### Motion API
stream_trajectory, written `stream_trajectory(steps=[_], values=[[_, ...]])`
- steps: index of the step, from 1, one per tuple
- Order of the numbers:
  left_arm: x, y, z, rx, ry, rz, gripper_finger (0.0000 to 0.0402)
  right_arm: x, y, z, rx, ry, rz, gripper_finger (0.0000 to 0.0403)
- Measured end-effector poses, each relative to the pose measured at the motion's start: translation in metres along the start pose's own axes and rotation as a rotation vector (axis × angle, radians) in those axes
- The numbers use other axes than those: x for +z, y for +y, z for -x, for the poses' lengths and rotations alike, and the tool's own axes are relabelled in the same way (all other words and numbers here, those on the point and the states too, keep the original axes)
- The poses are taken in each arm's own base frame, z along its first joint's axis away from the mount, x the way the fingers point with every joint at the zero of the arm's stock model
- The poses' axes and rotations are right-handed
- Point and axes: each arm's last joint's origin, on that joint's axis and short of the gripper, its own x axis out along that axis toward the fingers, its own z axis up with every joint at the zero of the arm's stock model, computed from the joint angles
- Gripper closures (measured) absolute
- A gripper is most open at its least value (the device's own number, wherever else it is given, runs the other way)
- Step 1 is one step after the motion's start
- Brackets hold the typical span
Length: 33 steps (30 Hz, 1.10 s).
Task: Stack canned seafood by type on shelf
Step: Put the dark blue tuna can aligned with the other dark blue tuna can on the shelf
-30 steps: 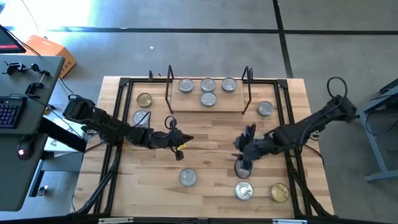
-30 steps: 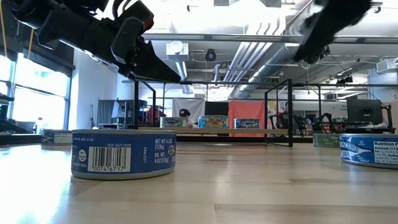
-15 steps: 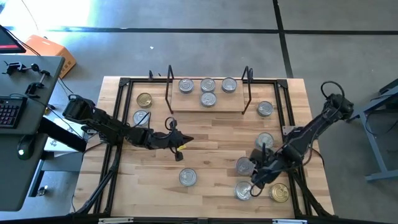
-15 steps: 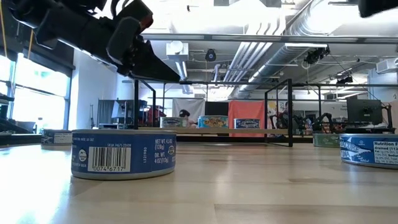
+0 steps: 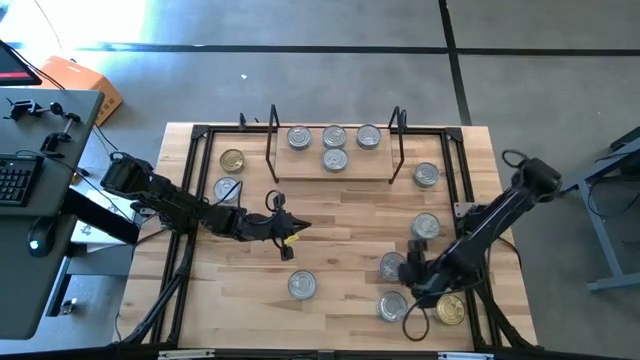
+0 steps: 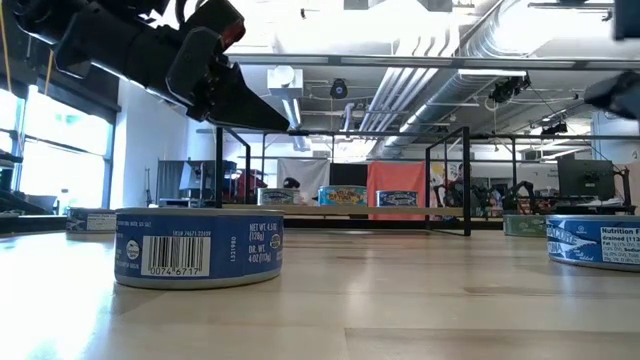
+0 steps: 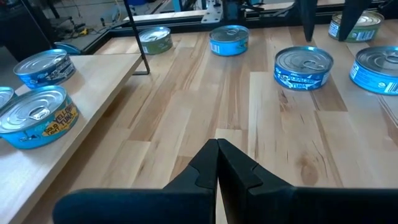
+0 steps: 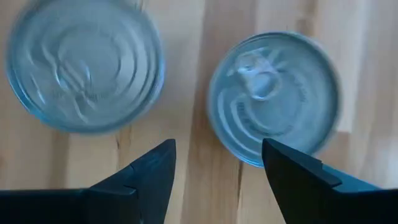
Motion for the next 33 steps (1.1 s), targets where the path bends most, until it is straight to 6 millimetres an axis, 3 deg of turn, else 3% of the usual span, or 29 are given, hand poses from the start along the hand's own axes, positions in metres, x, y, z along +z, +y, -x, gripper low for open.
stream_trajectory(steps=[7,18,27,33], values=[[0.001,0.0,0.0,0.0,-0.008,0.005,0.0401,0.002,0.012,-0.031,-0.137,-0.024,0.186,0.0228],[0.008,0.0,0.0,-0.003,-0.073,0.019,0.0401,0.013,-0.004,-0.048,-0.347,-0.076,0.17,0.0391],[0.021,-0.005,-0.008,-0.138,-0.108,-0.115,0.0401,0.035,-0.018,-0.054,-0.323,-0.122,0.337,0.04],[0.028,-0.008,-0.032,-0.279,-0.12,-0.29,0.0399,0.059,-0.05,-0.061,-0.303,-0.146,0.389,0.0402]])
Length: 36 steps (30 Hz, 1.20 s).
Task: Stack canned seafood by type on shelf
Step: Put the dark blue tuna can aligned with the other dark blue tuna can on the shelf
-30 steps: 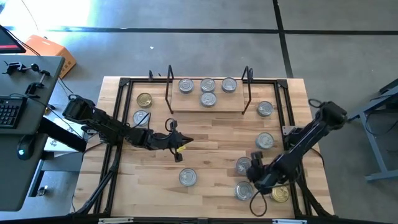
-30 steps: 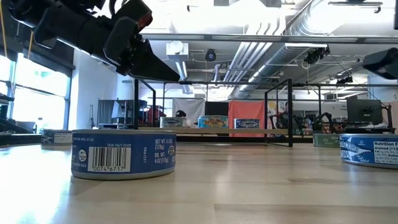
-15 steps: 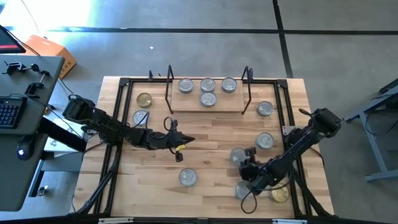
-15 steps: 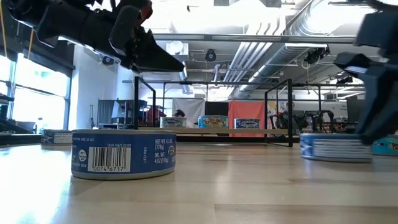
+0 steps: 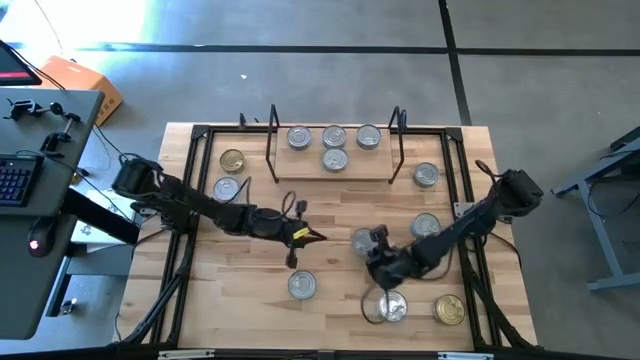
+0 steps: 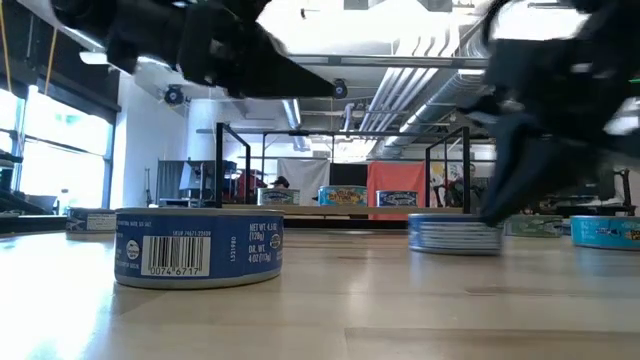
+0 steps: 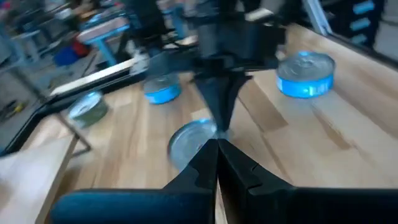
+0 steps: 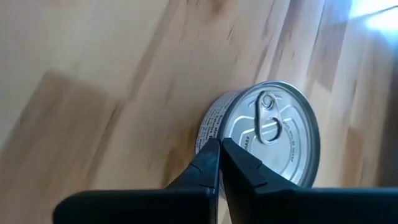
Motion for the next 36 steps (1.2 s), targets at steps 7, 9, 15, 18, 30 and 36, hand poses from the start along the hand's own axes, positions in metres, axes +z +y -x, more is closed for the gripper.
stream_trajectory(steps=[7,9,15,18,30,36], values=[[-0.015,0.011,-0.025,-0.108,0.094,-0.125,0.0342,0.013,-0.041,-0.018,0.099,-0.178,0.047,0.0402],[-0.02,0.015,-0.028,-0.156,0.112,-0.111,0.0318,0.013,-0.047,-0.021,0.095,-0.192,0.061,0.0402],[-0.043,0.024,-0.038,-0.181,0.187,-0.085,0.0279,0.011,-0.053,-0.023,0.104,-0.188,0.075,0.0402],[-0.054,0.024,-0.044,-0.191,0.205,-0.167,0.0275,0.011,-0.053,-0.023,0.107,-0.193,0.082,0.0402],[-0.075,0.01,-0.059,-0.169,0.211,-0.503,0.0275,0.014,-0.053,-0.022,0.138,-0.233,0.074,0.0403],[-0.074,0.008,-0.059,-0.171,0.202,-0.518,0.0317,0.014,-0.053,-0.022,0.139,-0.236,0.059,0.0403]])
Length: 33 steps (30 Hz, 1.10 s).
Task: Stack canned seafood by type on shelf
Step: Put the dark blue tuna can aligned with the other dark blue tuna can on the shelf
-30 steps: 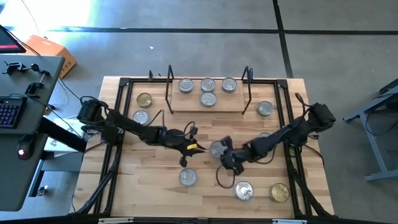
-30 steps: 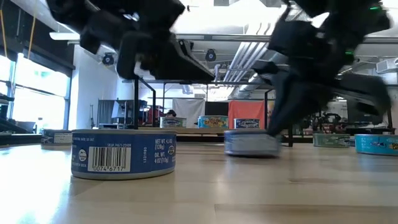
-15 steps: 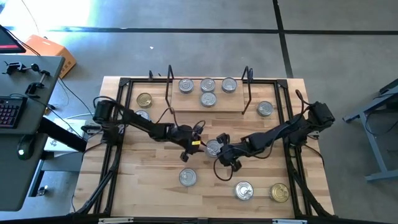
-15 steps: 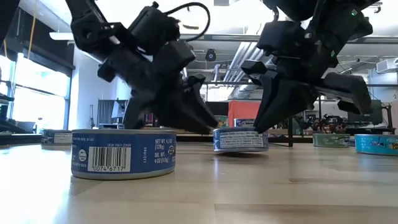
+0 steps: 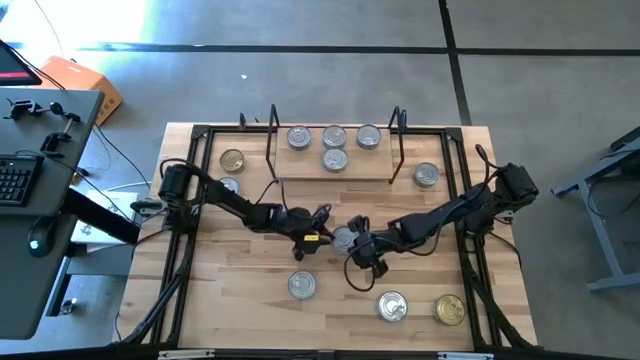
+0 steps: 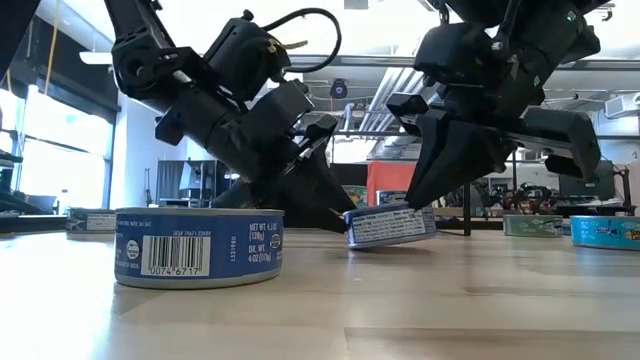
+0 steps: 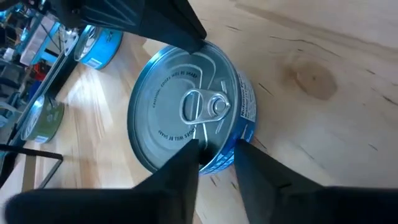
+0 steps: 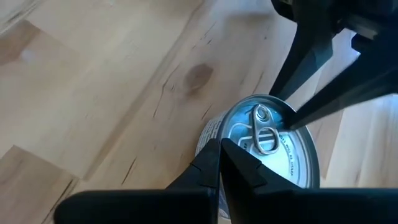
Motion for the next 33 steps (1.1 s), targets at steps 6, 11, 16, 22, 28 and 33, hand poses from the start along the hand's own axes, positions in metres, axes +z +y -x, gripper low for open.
stream_trajectory(steps=[6,11,16,22,28,33], values=[[0.007,-0.004,0.0,-0.013,-0.03,-0.006,0.0393,0.0,0.001,0.001,0.024,-0.003,-0.038,0.0403],[0.012,-0.006,0.0,-0.021,-0.035,0.034,0.0396,-0.002,-0.001,0.0,0.0,0.015,-0.123,0.04],[0.018,0.0,0.002,-0.03,-0.024,0.098,0.0401,0.0,-0.007,0.011,-0.086,0.024,-0.163,0.0345],[0.032,0.016,0.007,-0.058,0.01,0.245,0.0401,0.002,-0.011,0.023,-0.147,0.024,-0.19,0.0233],[0.044,0.039,0.005,-0.088,0.076,0.418,0.0401,-0.007,0.003,0.012,-0.155,0.035,-0.129,0.0192],[0.041,0.057,0.005,-0.081,0.092,0.584,0.0401,-0.028,0.016,0.004,-0.308,-0.042,-0.158,0.0198]])
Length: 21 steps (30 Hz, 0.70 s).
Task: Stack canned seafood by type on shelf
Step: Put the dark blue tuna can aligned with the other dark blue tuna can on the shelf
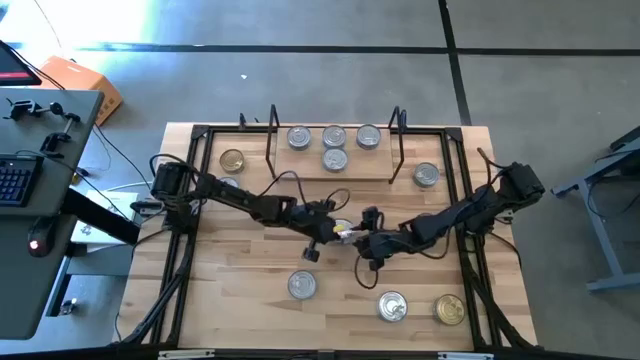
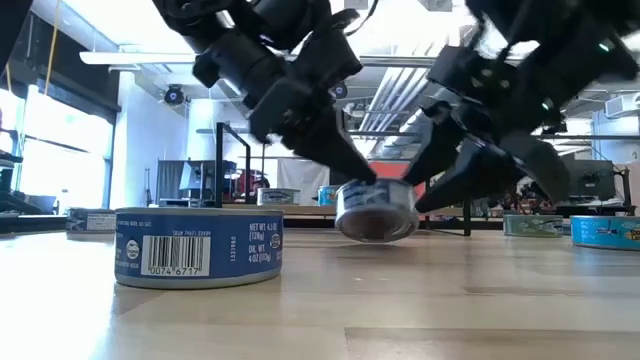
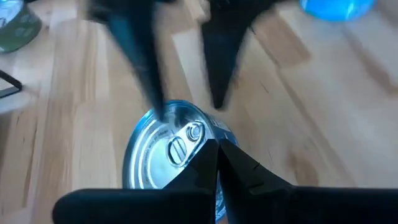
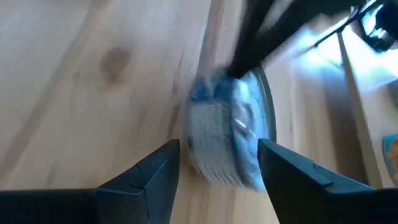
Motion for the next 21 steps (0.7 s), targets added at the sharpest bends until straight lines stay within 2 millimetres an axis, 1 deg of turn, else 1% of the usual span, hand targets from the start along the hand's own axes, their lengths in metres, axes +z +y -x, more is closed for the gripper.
stream_trajectory(steps=[4,6,9,14,16,17,19,20,21], values=[[0.003,0.013,0.001,-0.017,-0.034,0.095,0.0401,-0.01,0.005,0.001,-0.053,-0.083,0.019,0.0199],[0.003,0.018,0.002,-0.01,-0.049,0.132,0.0401,-0.012,0.005,0.001,-0.084,-0.087,0.04,0.0199],[0.004,0.024,0.002,-0.036,-0.087,0.166,0.0401,-0.011,0.004,-0.002,-0.146,-0.075,0.046,0.0199],[0.007,0.025,0.002,-0.036,-0.123,0.213,0.0401,-0.006,-0.001,-0.008,-0.158,-0.077,0.039,0.0203],[0.008,0.026,0.002,-0.022,-0.132,0.21,0.0401,-0.005,-0.002,-0.009,-0.155,-0.083,0.001,0.0218],[0.008,0.026,0.002,-0.014,-0.136,0.203,0.0401,-0.005,-0.002,-0.009,-0.159,-0.082,-0.023,0.0233],[0.009,0.027,0.004,-0.004,-0.126,0.168,0.0396,-0.006,-0.002,-0.009,-0.156,-0.076,-0.081,0.0274],[0.009,0.027,0.006,-0.006,-0.119,0.139,0.0391,-0.007,-0.001,-0.009,-0.153,-0.064,-0.109,0.0287],[0.01,0.025,0.009,-0.008,-0.103,0.105,0.0383,-0.009,-0.001,-0.009,-0.148,-0.049,-0.133,0.0285]])
